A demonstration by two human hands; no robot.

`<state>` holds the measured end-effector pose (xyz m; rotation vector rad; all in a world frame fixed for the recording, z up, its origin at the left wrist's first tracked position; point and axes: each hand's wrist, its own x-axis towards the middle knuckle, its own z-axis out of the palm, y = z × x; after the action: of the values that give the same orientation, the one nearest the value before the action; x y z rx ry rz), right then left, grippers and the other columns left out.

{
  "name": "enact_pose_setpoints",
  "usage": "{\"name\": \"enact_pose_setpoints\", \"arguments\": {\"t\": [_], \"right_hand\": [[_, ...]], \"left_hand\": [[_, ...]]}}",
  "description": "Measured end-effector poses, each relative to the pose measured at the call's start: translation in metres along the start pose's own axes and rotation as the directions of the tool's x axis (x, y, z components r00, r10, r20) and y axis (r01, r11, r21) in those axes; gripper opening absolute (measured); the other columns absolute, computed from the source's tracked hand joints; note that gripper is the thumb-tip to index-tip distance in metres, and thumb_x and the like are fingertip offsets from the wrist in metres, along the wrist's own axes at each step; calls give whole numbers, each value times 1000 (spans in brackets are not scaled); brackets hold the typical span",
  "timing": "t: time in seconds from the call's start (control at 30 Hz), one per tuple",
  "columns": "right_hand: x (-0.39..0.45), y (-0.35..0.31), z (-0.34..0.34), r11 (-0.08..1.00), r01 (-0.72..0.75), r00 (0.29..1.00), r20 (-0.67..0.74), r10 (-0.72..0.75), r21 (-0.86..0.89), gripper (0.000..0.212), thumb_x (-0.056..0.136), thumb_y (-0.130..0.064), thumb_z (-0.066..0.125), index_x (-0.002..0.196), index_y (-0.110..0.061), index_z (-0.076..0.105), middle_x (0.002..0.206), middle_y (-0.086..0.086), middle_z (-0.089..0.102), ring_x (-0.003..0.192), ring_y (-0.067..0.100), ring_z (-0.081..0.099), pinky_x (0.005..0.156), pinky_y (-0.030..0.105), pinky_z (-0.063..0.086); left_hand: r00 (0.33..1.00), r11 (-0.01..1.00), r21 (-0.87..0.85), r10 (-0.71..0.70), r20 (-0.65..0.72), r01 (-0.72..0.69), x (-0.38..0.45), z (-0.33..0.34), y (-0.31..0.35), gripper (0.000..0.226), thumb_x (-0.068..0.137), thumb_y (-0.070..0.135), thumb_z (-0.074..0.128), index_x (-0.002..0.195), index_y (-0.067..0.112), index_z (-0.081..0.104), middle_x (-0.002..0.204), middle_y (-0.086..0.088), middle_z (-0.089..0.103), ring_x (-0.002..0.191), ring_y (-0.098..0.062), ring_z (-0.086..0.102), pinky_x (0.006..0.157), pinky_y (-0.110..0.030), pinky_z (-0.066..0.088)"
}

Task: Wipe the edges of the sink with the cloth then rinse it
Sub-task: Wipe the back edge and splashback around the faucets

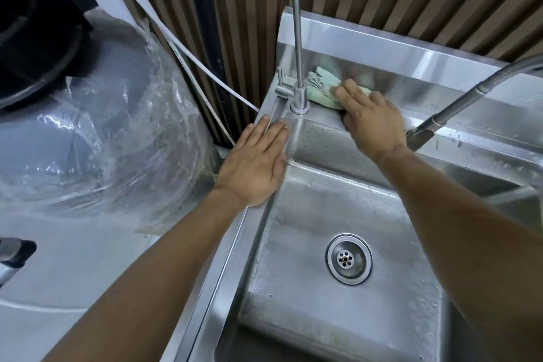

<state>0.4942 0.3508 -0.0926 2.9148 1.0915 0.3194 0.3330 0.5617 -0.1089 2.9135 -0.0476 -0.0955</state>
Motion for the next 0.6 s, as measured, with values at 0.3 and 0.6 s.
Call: {"name": "enact_pose_setpoints", "arguments": {"t": [0.3,0.6], "right_hand": [[16,-36,-26,981,-186,982,29,184,57,52,86,-27,56,137,-21,49,81,11,73,98,36,66,125,47,7],[14,-66,-34,949,-294,946,108,306,-117,58,94,-39,48,138,-3,50,75,17,70,119,39,59,126,60,10]], "left_hand": [[1000,999,32,-5,-16,6,-2,0,4,60,110,37,16,165,16,9,174,1,5,160,-18,-8,128,-35,-11],[1000,999,35,-2,-3,3,1,0,3,65,105,40,8,165,16,9,174,1,5,160,-18,-7,129,-37,-9]]}}
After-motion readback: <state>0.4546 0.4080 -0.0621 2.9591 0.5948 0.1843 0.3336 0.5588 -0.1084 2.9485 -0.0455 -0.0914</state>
